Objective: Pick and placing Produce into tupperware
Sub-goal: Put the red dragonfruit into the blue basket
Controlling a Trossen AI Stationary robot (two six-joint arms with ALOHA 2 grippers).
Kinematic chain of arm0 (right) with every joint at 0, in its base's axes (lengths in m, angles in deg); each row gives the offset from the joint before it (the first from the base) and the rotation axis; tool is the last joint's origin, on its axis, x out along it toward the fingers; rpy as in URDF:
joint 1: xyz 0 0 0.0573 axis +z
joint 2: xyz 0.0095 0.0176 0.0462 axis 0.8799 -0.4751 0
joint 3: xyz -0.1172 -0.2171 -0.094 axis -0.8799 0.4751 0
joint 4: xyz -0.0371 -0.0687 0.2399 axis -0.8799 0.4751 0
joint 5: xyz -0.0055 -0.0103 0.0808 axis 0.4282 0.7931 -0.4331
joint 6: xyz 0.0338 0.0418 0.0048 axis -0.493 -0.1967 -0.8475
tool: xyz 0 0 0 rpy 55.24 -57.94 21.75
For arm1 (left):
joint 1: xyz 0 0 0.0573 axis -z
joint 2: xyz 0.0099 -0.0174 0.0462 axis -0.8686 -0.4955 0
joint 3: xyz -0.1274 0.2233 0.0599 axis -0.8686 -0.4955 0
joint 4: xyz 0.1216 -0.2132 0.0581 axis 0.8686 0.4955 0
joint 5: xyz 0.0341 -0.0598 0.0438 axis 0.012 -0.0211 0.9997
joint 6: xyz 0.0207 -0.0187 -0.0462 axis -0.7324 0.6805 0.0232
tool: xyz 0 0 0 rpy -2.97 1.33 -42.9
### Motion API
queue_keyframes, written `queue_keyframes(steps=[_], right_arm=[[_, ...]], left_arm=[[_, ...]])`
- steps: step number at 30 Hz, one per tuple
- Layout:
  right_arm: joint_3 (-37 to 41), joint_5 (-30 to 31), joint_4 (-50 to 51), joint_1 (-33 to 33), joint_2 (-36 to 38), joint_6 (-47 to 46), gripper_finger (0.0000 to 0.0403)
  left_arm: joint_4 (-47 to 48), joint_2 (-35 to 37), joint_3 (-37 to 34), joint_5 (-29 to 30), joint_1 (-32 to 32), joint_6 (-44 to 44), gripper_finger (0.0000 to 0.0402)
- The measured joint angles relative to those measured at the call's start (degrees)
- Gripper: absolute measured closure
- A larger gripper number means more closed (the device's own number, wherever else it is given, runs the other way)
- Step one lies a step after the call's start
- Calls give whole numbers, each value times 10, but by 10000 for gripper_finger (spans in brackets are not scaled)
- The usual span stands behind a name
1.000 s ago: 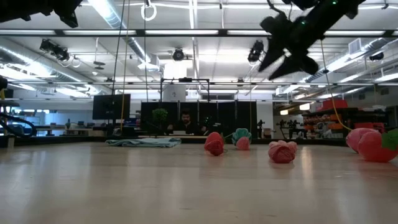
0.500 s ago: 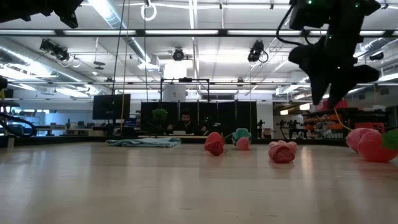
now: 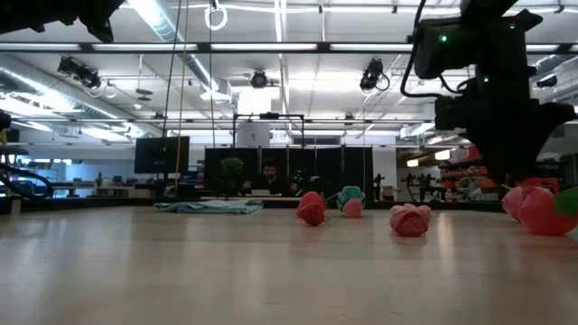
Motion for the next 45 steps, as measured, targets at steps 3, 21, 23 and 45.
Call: queue_keyframes(steps=[3,21,23,45], right_arm=[[0,-12,13,0,-16,0,193],[14,-19,27,3,-46,-29,167],[19,-14,16,3,-55,-28,167],[21,56,-58,3,-75,-3,168]], left_arm=[[0,0,0,0,0,0,229],[2,0,0,0,0,0,227],[2,0,0,0,0,1,226],[5,0,0,0,0,0,229]])
